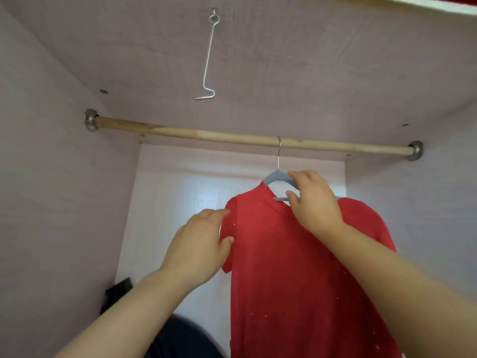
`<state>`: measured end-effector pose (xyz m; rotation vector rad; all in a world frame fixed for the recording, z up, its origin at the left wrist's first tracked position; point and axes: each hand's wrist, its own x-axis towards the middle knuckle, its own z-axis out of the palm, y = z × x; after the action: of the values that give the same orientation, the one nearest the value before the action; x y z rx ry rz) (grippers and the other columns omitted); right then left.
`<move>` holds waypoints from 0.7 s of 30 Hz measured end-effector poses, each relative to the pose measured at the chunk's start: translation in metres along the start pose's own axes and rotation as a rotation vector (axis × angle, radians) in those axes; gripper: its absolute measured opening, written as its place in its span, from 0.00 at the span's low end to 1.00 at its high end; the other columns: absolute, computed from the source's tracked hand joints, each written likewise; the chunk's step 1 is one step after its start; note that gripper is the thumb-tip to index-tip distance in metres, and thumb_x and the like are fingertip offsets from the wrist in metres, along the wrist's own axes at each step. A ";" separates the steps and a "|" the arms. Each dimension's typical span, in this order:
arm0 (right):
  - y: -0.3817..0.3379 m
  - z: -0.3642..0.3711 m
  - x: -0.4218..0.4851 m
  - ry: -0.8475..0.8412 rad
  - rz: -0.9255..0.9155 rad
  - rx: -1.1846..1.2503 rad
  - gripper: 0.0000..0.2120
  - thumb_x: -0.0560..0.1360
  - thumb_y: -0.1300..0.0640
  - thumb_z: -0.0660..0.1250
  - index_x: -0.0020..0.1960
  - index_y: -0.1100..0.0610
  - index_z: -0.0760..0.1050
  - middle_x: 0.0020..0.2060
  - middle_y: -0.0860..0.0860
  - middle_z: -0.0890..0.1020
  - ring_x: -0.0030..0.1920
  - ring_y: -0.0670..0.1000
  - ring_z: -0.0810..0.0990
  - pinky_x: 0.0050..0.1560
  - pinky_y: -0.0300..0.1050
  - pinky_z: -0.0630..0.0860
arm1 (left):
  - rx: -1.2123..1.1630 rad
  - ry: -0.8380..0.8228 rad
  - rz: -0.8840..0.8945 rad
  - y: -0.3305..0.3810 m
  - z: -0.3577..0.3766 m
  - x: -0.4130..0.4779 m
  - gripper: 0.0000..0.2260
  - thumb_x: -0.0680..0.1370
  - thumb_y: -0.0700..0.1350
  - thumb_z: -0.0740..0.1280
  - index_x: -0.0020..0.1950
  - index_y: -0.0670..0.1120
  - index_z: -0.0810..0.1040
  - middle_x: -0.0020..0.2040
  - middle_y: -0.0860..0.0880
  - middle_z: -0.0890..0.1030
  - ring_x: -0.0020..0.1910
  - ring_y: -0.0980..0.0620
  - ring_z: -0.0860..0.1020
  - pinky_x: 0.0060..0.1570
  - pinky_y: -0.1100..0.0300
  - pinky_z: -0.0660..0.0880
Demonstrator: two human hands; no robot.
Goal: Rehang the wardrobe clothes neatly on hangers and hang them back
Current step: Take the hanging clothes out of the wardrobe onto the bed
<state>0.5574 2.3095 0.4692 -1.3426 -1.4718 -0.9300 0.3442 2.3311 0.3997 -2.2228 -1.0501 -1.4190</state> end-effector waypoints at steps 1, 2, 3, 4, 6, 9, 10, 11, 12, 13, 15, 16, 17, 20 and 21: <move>0.008 0.004 0.004 -0.015 0.018 -0.029 0.18 0.76 0.59 0.62 0.65 0.57 0.70 0.59 0.56 0.74 0.60 0.57 0.71 0.59 0.49 0.66 | -0.001 -0.002 0.002 -0.002 0.005 0.005 0.23 0.77 0.50 0.62 0.71 0.51 0.63 0.67 0.52 0.70 0.65 0.53 0.68 0.64 0.59 0.65; 0.015 0.008 0.007 -0.025 0.034 -0.045 0.18 0.76 0.59 0.62 0.65 0.57 0.70 0.59 0.55 0.74 0.59 0.57 0.71 0.58 0.49 0.67 | 0.000 -0.003 0.003 -0.003 0.009 0.010 0.23 0.77 0.50 0.63 0.71 0.50 0.64 0.67 0.51 0.70 0.65 0.52 0.68 0.64 0.59 0.65; 0.021 0.012 0.010 -0.028 0.046 -0.045 0.17 0.76 0.59 0.61 0.65 0.56 0.70 0.59 0.55 0.74 0.58 0.57 0.71 0.58 0.50 0.68 | 0.005 -0.003 0.004 -0.004 0.012 0.015 0.24 0.76 0.50 0.63 0.71 0.50 0.64 0.67 0.50 0.70 0.66 0.51 0.68 0.64 0.58 0.65; 0.027 0.016 0.012 -0.025 0.056 -0.035 0.17 0.76 0.59 0.61 0.65 0.56 0.71 0.58 0.55 0.74 0.58 0.57 0.71 0.57 0.50 0.68 | 0.015 0.001 0.006 -0.005 0.015 0.021 0.24 0.76 0.49 0.63 0.71 0.49 0.64 0.68 0.50 0.70 0.66 0.51 0.68 0.65 0.57 0.65; 0.035 0.025 0.017 -0.015 0.062 -0.007 0.17 0.77 0.58 0.61 0.65 0.55 0.71 0.57 0.55 0.75 0.57 0.57 0.71 0.57 0.51 0.69 | 0.035 0.014 0.009 -0.007 0.019 0.030 0.24 0.76 0.49 0.64 0.71 0.48 0.64 0.68 0.49 0.70 0.67 0.50 0.68 0.66 0.56 0.65; 0.045 0.040 0.024 0.013 0.028 0.026 0.19 0.76 0.58 0.64 0.66 0.53 0.70 0.52 0.55 0.76 0.55 0.57 0.72 0.53 0.50 0.70 | 0.069 0.039 0.022 -0.009 0.021 0.043 0.25 0.76 0.50 0.64 0.71 0.48 0.63 0.69 0.49 0.69 0.68 0.50 0.66 0.67 0.54 0.64; 0.047 0.044 0.027 0.036 0.022 0.045 0.19 0.75 0.58 0.65 0.65 0.52 0.71 0.50 0.55 0.77 0.53 0.57 0.73 0.49 0.48 0.70 | 0.087 0.045 0.028 -0.010 0.021 0.047 0.25 0.76 0.50 0.64 0.72 0.48 0.63 0.69 0.49 0.69 0.68 0.50 0.66 0.67 0.54 0.64; 0.050 0.048 0.030 0.061 0.016 0.067 0.18 0.75 0.58 0.66 0.65 0.52 0.72 0.48 0.54 0.77 0.51 0.57 0.73 0.46 0.46 0.68 | 0.099 0.055 0.031 -0.011 0.020 0.051 0.25 0.76 0.50 0.64 0.72 0.48 0.63 0.69 0.48 0.69 0.68 0.49 0.66 0.67 0.53 0.64; 0.051 0.051 0.033 0.081 0.008 0.086 0.18 0.75 0.59 0.66 0.64 0.52 0.73 0.46 0.54 0.77 0.50 0.56 0.73 0.44 0.44 0.66 | 0.104 0.072 0.027 -0.011 0.019 0.055 0.25 0.76 0.49 0.64 0.71 0.48 0.63 0.69 0.48 0.69 0.68 0.49 0.66 0.67 0.53 0.64; 0.052 0.053 0.036 0.092 -0.005 0.097 0.17 0.75 0.59 0.66 0.63 0.52 0.74 0.45 0.54 0.77 0.50 0.56 0.73 0.43 0.43 0.65 | 0.106 0.092 0.020 -0.012 0.018 0.059 0.25 0.75 0.49 0.64 0.71 0.48 0.63 0.69 0.48 0.69 0.68 0.48 0.66 0.66 0.53 0.64; 0.052 0.055 0.043 0.116 -0.048 0.119 0.16 0.75 0.59 0.66 0.63 0.53 0.75 0.44 0.55 0.77 0.49 0.57 0.73 0.43 0.43 0.64 | 0.117 0.131 0.010 -0.012 0.014 0.067 0.25 0.75 0.48 0.65 0.71 0.47 0.63 0.68 0.47 0.68 0.67 0.47 0.66 0.66 0.53 0.65; 0.051 0.054 0.048 0.133 -0.072 0.135 0.16 0.75 0.60 0.66 0.63 0.54 0.75 0.44 0.55 0.77 0.49 0.57 0.73 0.43 0.44 0.65 | 0.125 0.150 0.007 -0.012 0.012 0.071 0.25 0.75 0.48 0.65 0.71 0.47 0.63 0.68 0.46 0.68 0.67 0.47 0.66 0.66 0.53 0.65; 0.047 0.052 0.054 0.151 -0.087 0.147 0.17 0.75 0.60 0.65 0.63 0.54 0.75 0.44 0.56 0.78 0.49 0.58 0.74 0.44 0.45 0.66 | 0.135 0.174 0.008 -0.012 0.008 0.075 0.25 0.75 0.48 0.65 0.71 0.46 0.64 0.68 0.46 0.68 0.67 0.47 0.66 0.66 0.53 0.65; 0.032 0.044 0.069 0.219 -0.097 0.193 0.17 0.74 0.59 0.66 0.63 0.54 0.75 0.45 0.59 0.78 0.50 0.60 0.74 0.47 0.48 0.67 | 0.174 0.263 0.016 -0.013 -0.002 0.081 0.24 0.75 0.48 0.65 0.69 0.45 0.66 0.67 0.45 0.70 0.66 0.45 0.67 0.65 0.50 0.65; 0.026 0.043 0.068 0.236 -0.104 0.226 0.17 0.74 0.59 0.66 0.63 0.54 0.75 0.45 0.59 0.78 0.49 0.60 0.75 0.46 0.48 0.68 | 0.186 0.294 0.011 -0.013 -0.005 0.079 0.23 0.75 0.48 0.65 0.69 0.45 0.67 0.67 0.45 0.70 0.66 0.44 0.68 0.65 0.50 0.65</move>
<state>0.5774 2.3743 0.5200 -0.9663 -1.4260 -0.9235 0.3504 2.3703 0.4700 -1.8216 -1.0202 -1.5178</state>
